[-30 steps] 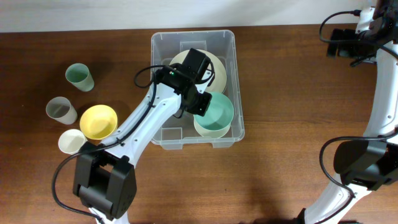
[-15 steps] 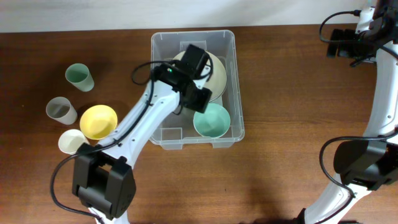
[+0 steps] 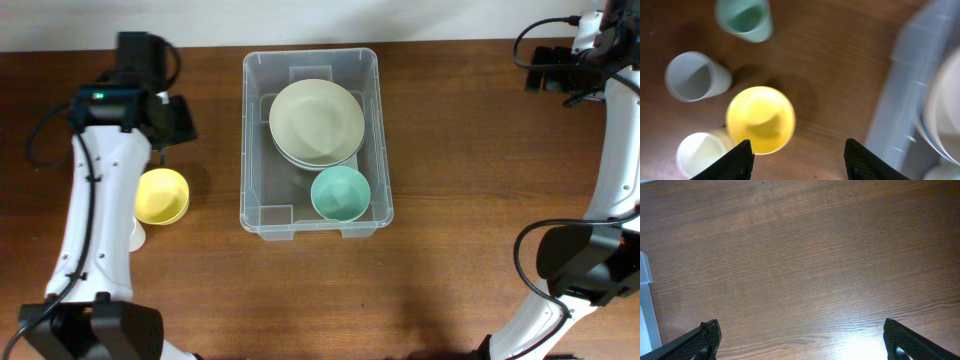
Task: Pack container
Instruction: 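Release the mint bowl and move the left gripper to the yellow bowl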
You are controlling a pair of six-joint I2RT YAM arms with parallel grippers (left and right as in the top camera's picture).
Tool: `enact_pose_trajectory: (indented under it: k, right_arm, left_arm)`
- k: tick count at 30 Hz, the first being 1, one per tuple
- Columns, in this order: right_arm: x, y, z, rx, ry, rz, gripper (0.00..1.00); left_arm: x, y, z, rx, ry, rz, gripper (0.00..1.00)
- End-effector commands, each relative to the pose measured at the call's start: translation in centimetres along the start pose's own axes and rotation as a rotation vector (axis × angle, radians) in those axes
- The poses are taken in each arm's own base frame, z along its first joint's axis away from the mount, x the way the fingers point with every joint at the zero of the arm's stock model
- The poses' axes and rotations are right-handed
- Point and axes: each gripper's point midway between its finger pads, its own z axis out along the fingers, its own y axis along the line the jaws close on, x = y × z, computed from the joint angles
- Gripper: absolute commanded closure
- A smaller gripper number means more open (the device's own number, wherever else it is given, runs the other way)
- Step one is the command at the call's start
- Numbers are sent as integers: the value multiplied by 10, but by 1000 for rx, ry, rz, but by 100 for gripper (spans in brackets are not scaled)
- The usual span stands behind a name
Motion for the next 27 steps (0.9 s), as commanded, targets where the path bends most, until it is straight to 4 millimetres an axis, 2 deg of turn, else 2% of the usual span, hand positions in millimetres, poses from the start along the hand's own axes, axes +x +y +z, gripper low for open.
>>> enact_pose_trajectory:
  k: [1, 4, 8, 11, 15, 20, 22, 27]
  right_arm:
    - [-4, 0, -12, -3, -29, 10, 1]
    - [-4, 0, -12, -4, -29, 9, 1]
    - [-4, 0, -12, -3, -29, 9, 1]
    - [-4, 0, -12, -4, -29, 9, 1]
    - [-4, 0, -12, -3, -29, 10, 1]
    - [-4, 0, -12, -3, -29, 9, 1]
    - [-4, 0, -12, -3, -29, 9, 1]
    - [-4, 0, -12, -3, -29, 10, 1]
  left_arm:
    - [9, 27, 14, -54, 38, -91, 40]
    - [20, 50, 39, -127, 54, -207, 39]
    - [37, 54, 69, -140, 76, -228, 39]
    - [52, 54, 90, -144, 85, -229, 39]
    - [61, 52, 114, -135, 62, -260, 39]
    - [65, 47, 129, -105, 43, -267, 39]
    - [64, 45, 137, -101, 39, -268, 36]
    - [67, 37, 161, -79, 58, -297, 33]
